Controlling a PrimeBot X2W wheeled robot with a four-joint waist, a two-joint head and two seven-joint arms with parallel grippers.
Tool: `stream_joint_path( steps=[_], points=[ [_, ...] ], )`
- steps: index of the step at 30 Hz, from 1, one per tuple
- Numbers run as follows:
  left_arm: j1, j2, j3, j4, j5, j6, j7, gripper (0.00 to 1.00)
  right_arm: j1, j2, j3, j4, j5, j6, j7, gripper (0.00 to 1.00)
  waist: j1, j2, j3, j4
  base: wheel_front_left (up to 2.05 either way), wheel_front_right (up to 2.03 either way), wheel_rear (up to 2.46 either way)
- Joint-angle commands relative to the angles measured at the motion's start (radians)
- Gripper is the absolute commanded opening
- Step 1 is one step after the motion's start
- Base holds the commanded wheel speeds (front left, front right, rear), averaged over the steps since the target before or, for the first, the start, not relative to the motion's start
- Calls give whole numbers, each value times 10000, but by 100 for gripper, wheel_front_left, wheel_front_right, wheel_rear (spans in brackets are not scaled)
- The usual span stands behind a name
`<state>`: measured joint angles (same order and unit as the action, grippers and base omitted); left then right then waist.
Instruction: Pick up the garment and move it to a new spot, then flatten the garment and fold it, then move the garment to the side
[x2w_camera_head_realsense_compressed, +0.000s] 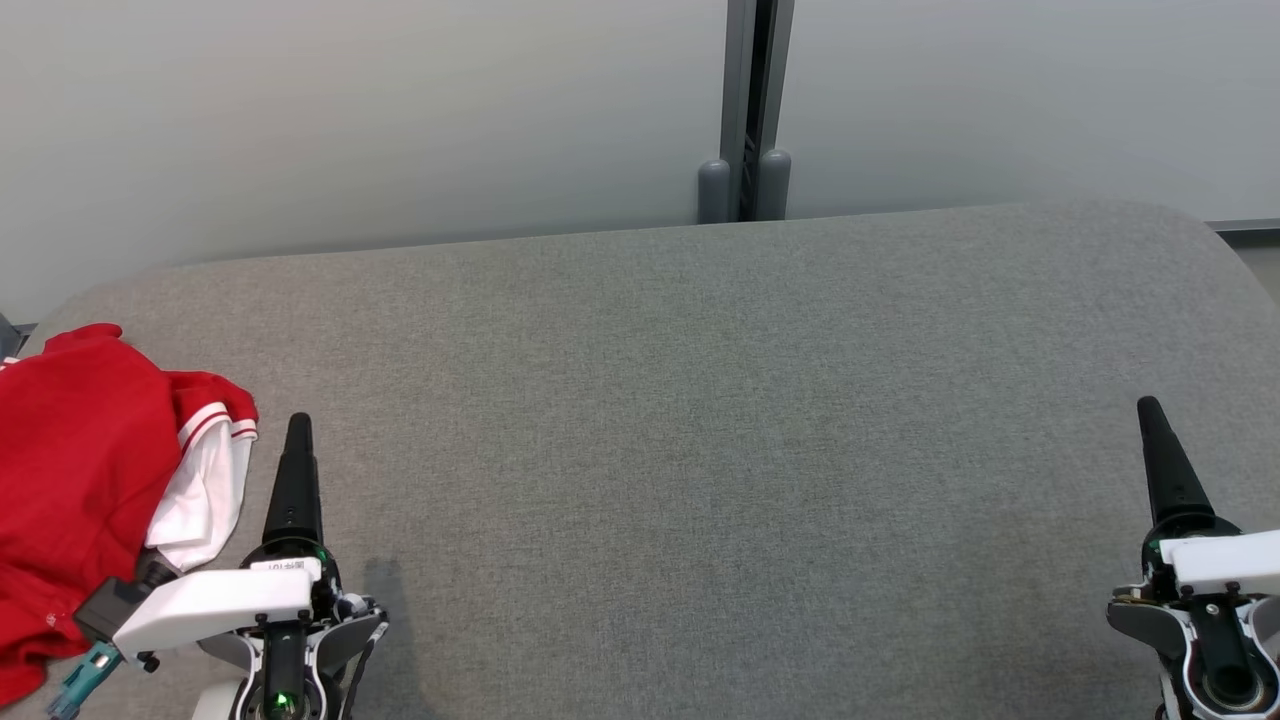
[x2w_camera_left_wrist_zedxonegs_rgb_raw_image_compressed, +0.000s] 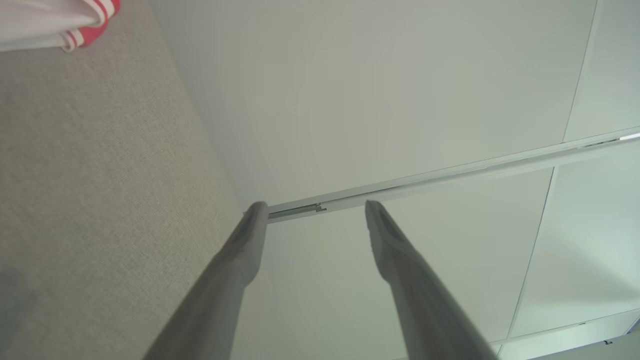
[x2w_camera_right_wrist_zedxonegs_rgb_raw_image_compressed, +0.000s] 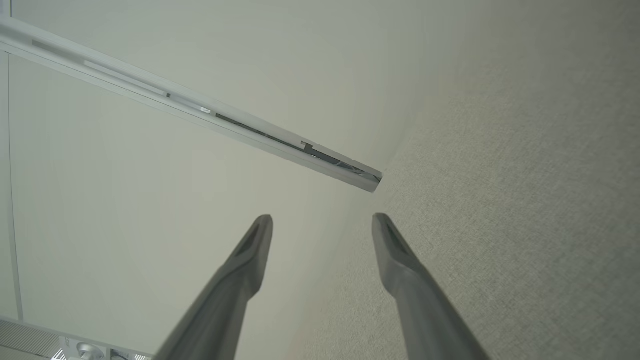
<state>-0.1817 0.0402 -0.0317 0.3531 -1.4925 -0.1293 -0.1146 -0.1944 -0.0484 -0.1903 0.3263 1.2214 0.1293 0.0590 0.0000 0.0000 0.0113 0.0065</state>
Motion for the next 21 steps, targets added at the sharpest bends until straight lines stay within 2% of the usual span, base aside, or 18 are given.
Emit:
stream_joint_path(
  steps=[1, 9, 14, 21],
  points=[
    [-74, 52, 172, -293, 278, -7, -53, 100, -309, -178, 147, -254, -484, 14, -156, 100, 0, 0, 6, 14, 0, 0, 0],
    [112, 61, 457, -750, 1304, -8, -233, 100, -478, -349, 639, -719, -2835, 15, -545, 100, 0, 0, 37, 72, 0, 0, 0],
    [272, 66, 297, -1215, 2269, -9, -341, 100, -581, -328, 875, -1163, -4262, 15, -775, 100, 0, 0, 69, 101, 0, 0, 0],
    [452, 74, 348, -1884, 3696, -11, -486, 100, -569, -254, 1098, -1799, -5644, 16, -1082, 100, 0, 0, 111, 141, 0, 0, 0]
  ],
)
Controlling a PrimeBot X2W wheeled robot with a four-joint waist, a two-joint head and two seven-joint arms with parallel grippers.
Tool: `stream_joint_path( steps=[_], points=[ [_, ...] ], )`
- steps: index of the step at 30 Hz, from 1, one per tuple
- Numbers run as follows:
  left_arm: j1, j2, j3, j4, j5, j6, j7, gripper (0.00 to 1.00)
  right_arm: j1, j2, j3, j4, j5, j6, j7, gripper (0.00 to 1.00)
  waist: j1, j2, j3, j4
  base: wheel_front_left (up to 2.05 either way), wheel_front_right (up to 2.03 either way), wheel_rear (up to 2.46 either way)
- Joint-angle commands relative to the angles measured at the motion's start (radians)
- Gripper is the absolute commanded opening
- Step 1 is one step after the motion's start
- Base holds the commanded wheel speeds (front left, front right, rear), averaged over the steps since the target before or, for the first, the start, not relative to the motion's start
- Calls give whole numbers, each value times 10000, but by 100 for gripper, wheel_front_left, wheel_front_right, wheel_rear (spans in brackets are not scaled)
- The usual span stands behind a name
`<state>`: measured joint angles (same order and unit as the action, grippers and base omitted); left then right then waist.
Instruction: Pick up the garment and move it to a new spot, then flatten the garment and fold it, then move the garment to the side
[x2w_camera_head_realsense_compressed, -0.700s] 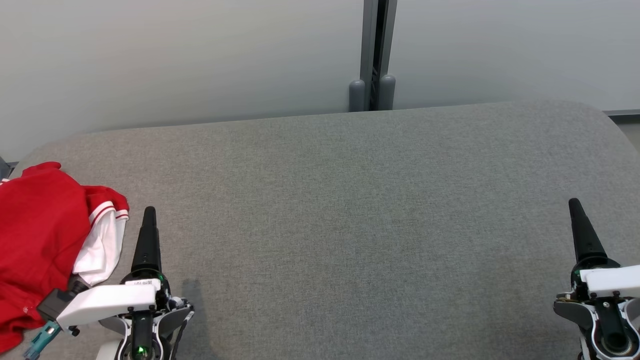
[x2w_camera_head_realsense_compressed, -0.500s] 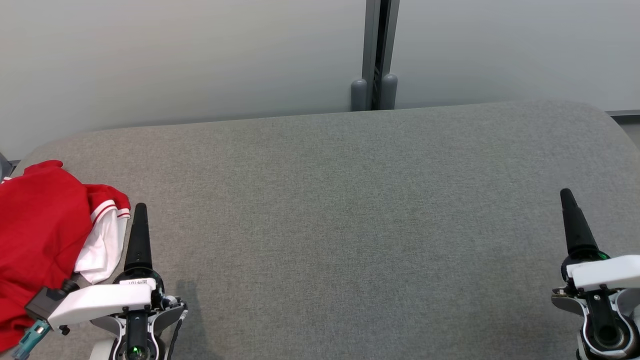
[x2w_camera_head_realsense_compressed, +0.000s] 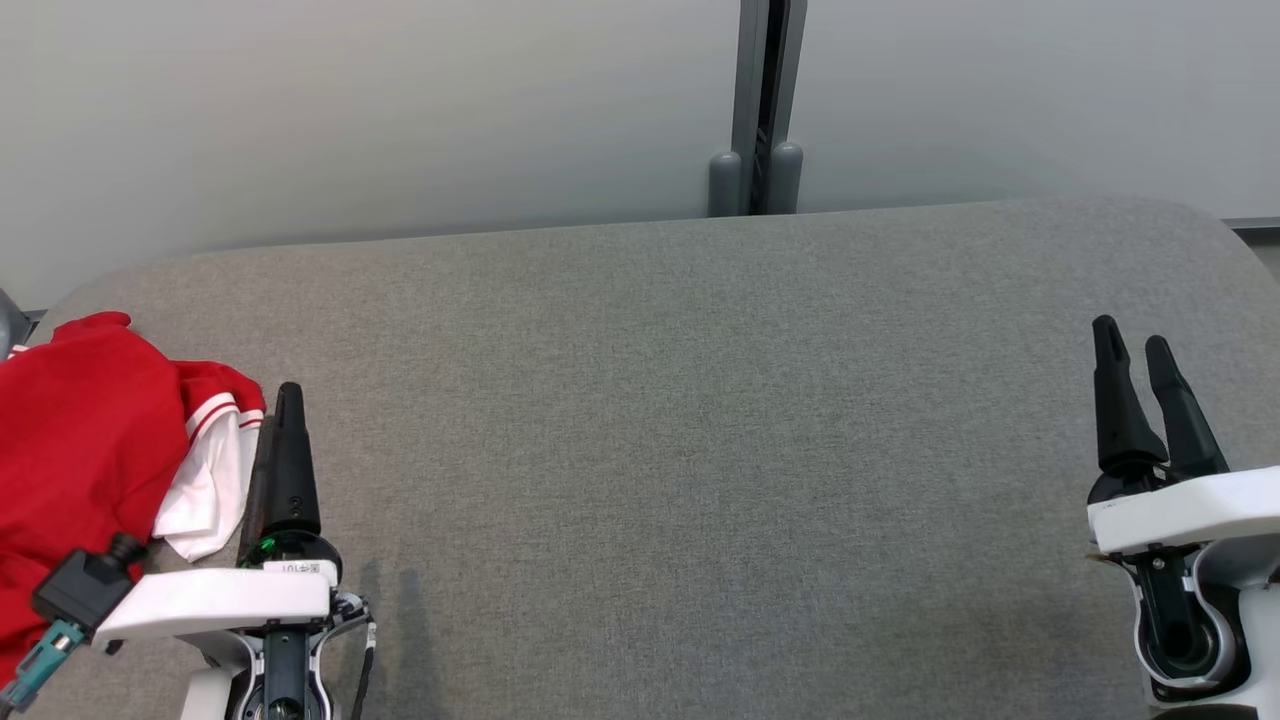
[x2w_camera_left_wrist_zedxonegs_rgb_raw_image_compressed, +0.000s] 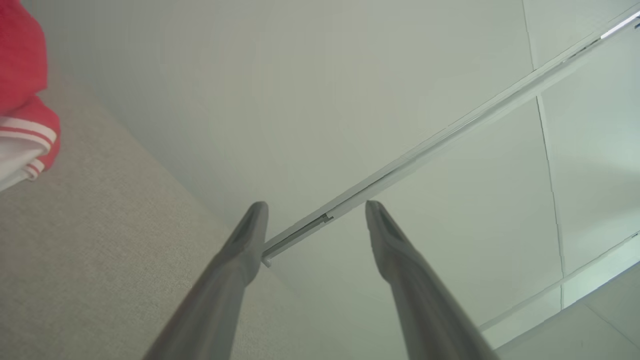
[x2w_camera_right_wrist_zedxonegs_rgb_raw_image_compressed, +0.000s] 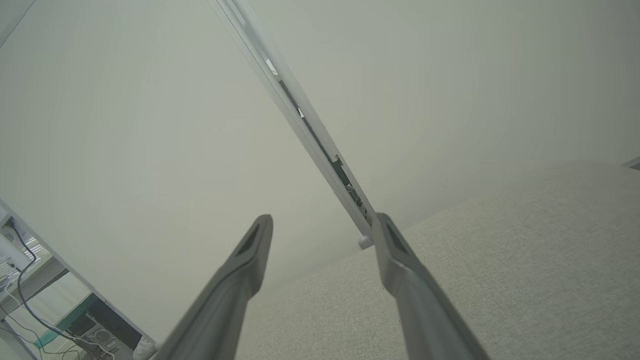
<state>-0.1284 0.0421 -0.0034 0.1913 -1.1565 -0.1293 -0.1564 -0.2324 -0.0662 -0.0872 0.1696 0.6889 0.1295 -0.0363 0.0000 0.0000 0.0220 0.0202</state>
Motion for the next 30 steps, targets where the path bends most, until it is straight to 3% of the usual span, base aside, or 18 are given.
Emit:
stream_joint_path(
  steps=[1, 12, 30],
  points=[
    [-60, 54, 57, -359, 579, -11, -84, 100, -172, -68, 112, -297, -478, 14, -165, 100, 0, 0, 9, 7, 0, 0, 0],
    [165, 62, -310, -972, 2821, 85, -269, 100, -51, -76, 719, -498, -1978, 15, -563, 100, 0, 0, 62, 26, 0, 0, 0],
    [358, 80, -1400, -740, 6638, 1473, -562, 100, -100, 46, 1199, -31, -3980, 17, -1196, 100, 0, 0, 319, -9, 0, 0, 0]
  ],
)
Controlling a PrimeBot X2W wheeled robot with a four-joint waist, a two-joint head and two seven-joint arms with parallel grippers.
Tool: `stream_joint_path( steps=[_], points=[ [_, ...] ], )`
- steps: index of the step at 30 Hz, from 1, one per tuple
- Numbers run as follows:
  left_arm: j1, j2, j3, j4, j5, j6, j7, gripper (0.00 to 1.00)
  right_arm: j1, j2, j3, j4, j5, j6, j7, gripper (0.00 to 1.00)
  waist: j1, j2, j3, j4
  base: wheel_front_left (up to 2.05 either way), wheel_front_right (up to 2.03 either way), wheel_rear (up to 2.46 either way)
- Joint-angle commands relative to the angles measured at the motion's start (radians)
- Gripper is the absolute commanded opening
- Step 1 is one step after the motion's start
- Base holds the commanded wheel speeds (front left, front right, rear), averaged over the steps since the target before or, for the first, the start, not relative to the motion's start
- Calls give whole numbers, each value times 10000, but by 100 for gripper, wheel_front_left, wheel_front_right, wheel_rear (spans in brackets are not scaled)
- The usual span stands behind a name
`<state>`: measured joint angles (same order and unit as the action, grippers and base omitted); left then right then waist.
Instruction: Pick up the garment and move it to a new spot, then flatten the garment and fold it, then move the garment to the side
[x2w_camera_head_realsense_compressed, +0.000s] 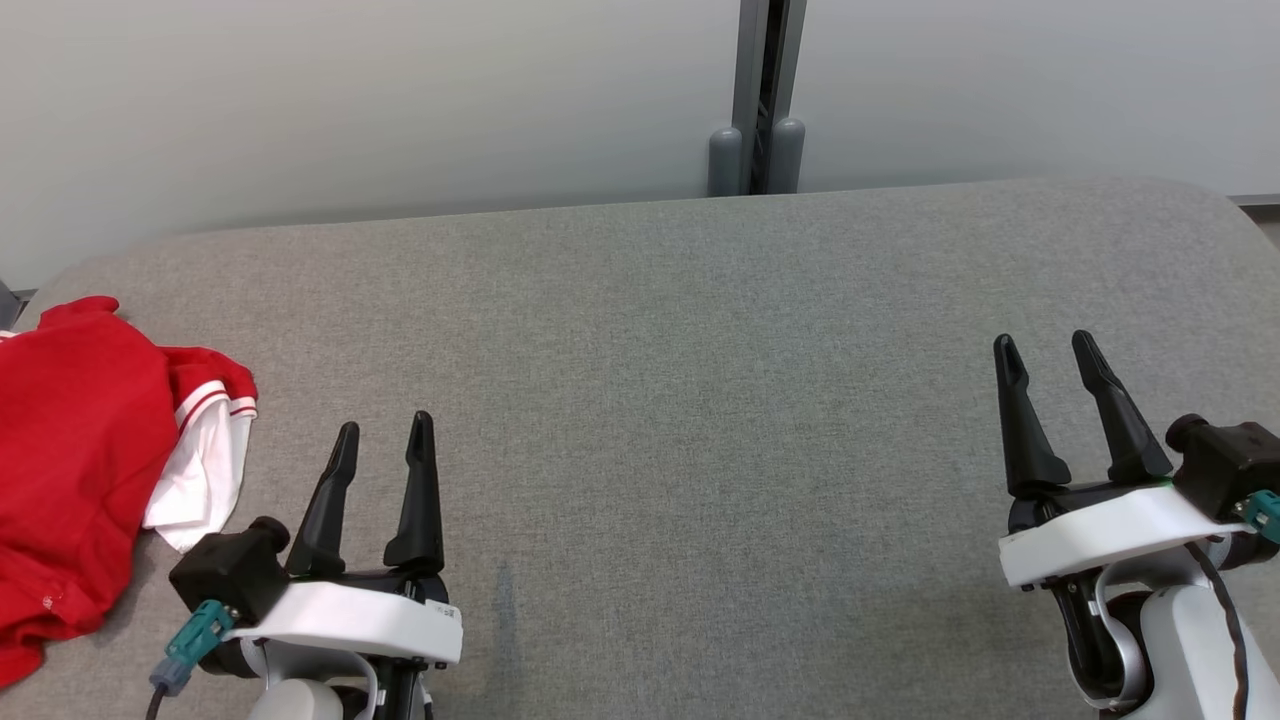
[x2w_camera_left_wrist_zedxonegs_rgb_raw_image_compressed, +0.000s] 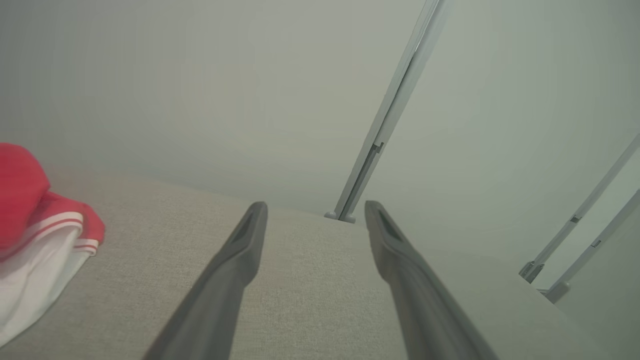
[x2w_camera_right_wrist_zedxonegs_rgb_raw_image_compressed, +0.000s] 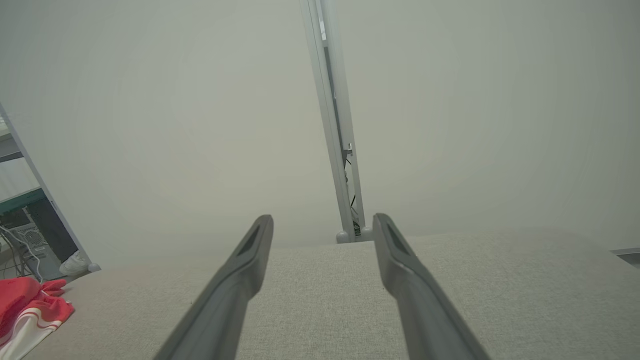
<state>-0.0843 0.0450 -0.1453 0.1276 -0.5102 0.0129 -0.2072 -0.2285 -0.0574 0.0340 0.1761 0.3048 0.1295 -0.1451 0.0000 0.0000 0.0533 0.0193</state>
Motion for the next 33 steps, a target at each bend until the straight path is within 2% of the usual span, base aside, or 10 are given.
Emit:
stream_joint_path(
  steps=[1, 5, 12, 25, 33],
  points=[
    [-67, 50, 0, -110, 324, 130, -74, 100, -126, -24, -18, -109, -246, 17, -137, 100, 0, 0, 22, 0, 0, 0, 0],
    [-5, 53, -72, -166, 786, 425, -133, 100, -92, 22, 43, -46, -670, 16, -259, 100, 0, 0, 82, -7, 0, 0, 0],
    [83, 59, -160, -269, 1530, 653, -239, 100, -46, 69, -60, -33, -1227, 17, -495, 100, 0, 0, 130, -24, 0, 0, 0],
    [285, 66, -131, -360, 2223, 651, -396, 100, 1, 54, 251, 21, -1294, 18, -842, 100, 0, 0, 138, -71, 0, 0, 0],
    [404, 70, -159, -206, 2665, 923, -503, 100, 23, 41, 335, 135, -1497, 19, -1040, 100, 0, 0, 163, -79, 0, 0, 0]
  ],
)
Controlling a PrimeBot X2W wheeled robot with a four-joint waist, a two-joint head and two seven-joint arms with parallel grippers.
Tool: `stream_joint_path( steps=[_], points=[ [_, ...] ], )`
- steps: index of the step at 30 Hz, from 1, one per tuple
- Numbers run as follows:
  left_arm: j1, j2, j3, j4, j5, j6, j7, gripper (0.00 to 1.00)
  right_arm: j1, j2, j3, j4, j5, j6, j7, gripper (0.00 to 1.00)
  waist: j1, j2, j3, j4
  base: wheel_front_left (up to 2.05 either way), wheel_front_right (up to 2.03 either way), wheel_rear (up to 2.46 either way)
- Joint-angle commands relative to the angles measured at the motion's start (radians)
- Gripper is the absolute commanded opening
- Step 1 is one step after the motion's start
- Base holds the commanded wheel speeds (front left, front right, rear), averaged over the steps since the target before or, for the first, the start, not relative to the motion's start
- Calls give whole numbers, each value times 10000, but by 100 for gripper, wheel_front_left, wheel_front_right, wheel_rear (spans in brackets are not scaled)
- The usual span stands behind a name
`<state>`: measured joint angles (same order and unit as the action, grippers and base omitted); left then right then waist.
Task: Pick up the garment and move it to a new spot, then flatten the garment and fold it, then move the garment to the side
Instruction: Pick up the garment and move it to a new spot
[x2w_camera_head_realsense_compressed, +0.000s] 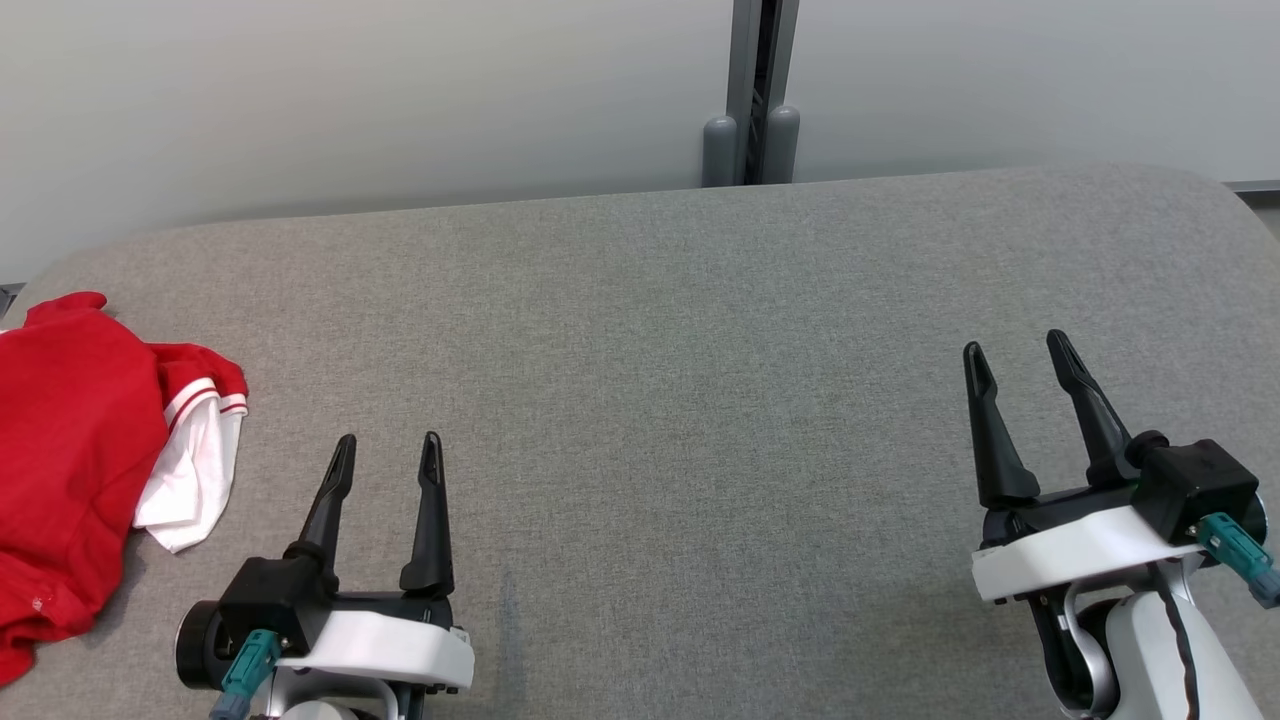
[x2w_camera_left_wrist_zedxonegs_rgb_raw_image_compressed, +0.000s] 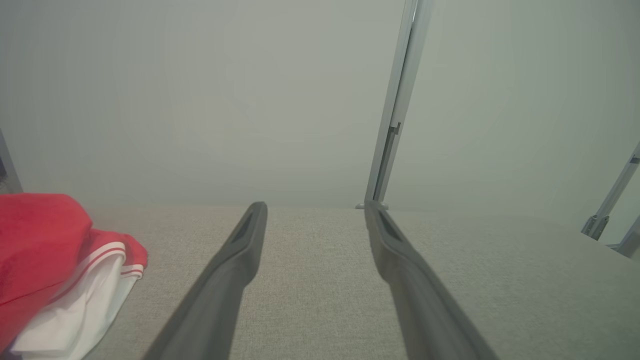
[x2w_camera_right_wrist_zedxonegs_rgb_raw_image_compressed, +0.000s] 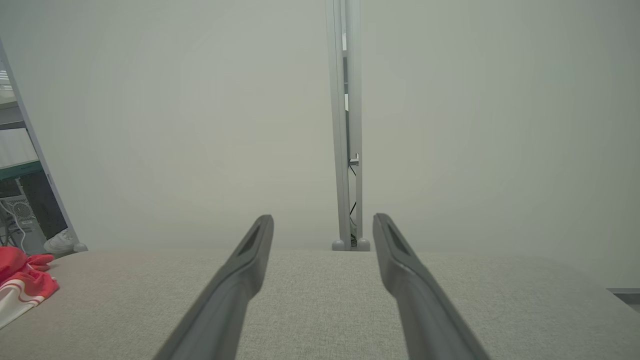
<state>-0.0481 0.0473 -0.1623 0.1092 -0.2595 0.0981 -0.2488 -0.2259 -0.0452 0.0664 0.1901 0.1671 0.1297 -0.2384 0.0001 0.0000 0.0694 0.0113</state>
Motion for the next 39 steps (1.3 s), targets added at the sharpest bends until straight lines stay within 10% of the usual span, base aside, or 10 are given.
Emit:
stream_joint_path(
  steps=[1, 39],
  points=[
    [62, 48, 14, -19, 173, 85, -85, 100, 4, -84, 26, 3, -118, 17, -139, 100, -1, 0, 8, 4, 0, 0, 0],
    [55, 51, -23, 451, -411, -415, -163, 100, -67, -89, 316, 872, 672, 17, -281, 100, -1, 0, 69, 6, 0, 0, 0]
  ],
)
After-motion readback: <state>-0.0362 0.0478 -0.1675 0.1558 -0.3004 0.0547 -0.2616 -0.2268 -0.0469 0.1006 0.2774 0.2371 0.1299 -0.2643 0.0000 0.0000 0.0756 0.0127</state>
